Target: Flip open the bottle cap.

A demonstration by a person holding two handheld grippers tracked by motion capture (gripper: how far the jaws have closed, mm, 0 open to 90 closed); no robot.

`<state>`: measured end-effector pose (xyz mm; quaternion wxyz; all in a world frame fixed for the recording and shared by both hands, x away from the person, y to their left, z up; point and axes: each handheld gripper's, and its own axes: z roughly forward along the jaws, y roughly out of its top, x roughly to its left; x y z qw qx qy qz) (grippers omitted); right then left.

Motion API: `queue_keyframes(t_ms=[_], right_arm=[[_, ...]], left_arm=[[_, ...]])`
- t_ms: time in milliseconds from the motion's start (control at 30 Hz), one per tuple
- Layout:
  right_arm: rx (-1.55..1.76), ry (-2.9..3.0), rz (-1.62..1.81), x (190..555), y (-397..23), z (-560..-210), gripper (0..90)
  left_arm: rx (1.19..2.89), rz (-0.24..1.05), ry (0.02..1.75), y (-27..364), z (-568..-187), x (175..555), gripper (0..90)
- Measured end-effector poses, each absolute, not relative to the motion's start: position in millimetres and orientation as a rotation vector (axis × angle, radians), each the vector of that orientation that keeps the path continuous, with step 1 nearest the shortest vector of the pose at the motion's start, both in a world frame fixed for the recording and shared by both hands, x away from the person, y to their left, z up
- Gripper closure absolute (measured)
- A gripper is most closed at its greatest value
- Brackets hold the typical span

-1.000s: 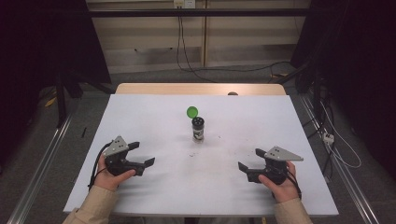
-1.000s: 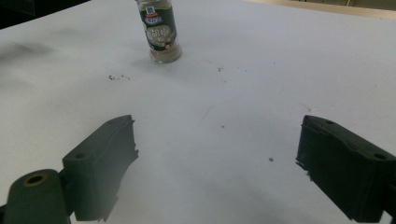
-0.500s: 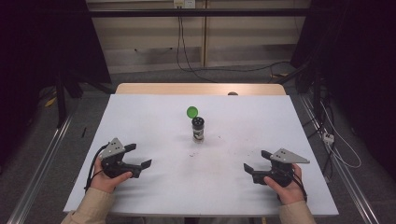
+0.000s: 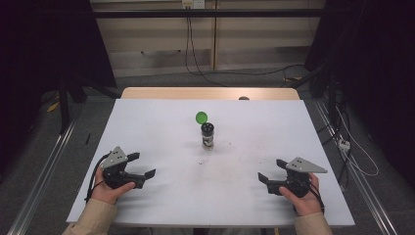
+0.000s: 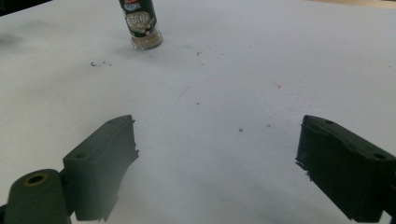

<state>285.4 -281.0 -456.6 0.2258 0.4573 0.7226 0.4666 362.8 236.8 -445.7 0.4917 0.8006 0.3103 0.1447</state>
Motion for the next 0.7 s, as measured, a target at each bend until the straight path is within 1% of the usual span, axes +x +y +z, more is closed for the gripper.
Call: queue_keyframes(t_ms=[700], right_arm=[[1.274,2.003,1.266,286.6,-279.7,-458.0,11.1]], left_arm=[[1.938,0.361,0.774,241.3,-448.0,361.7,7.9]])
